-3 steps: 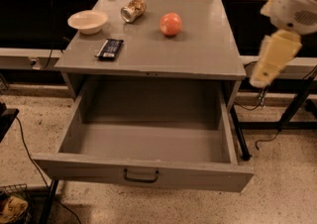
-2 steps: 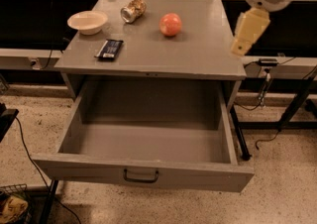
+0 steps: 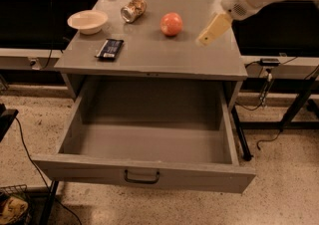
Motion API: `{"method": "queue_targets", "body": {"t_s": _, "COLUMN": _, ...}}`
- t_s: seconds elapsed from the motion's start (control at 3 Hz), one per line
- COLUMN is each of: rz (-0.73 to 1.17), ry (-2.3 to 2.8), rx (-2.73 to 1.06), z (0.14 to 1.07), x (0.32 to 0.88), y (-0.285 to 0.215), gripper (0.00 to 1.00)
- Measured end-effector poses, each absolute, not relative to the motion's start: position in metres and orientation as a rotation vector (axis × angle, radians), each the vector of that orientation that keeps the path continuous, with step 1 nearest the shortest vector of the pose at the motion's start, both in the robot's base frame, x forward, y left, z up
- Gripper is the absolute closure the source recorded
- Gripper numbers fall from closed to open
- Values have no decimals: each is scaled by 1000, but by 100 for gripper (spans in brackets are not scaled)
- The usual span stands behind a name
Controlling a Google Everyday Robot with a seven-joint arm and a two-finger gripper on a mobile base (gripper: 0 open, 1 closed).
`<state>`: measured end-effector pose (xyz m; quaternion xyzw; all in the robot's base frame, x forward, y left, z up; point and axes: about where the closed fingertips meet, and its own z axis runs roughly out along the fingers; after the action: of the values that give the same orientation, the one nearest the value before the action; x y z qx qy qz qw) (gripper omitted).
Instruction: Place apple into top drawer
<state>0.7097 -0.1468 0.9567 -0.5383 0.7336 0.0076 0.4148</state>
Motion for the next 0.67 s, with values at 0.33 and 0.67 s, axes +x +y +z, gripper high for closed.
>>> {"method": "queue_targets", "body": {"t_s": 0.33, "rz": 115, "ry": 1803, "rx": -1276, "z": 933, "x": 736, "y": -126, "gripper": 0}}
{"method": "queue_targets", "body": {"t_s": 0.67, "rz": 110, "ry": 1805, "rx": -1276, "z": 932, "x": 736, "y": -128, "gripper": 0}}
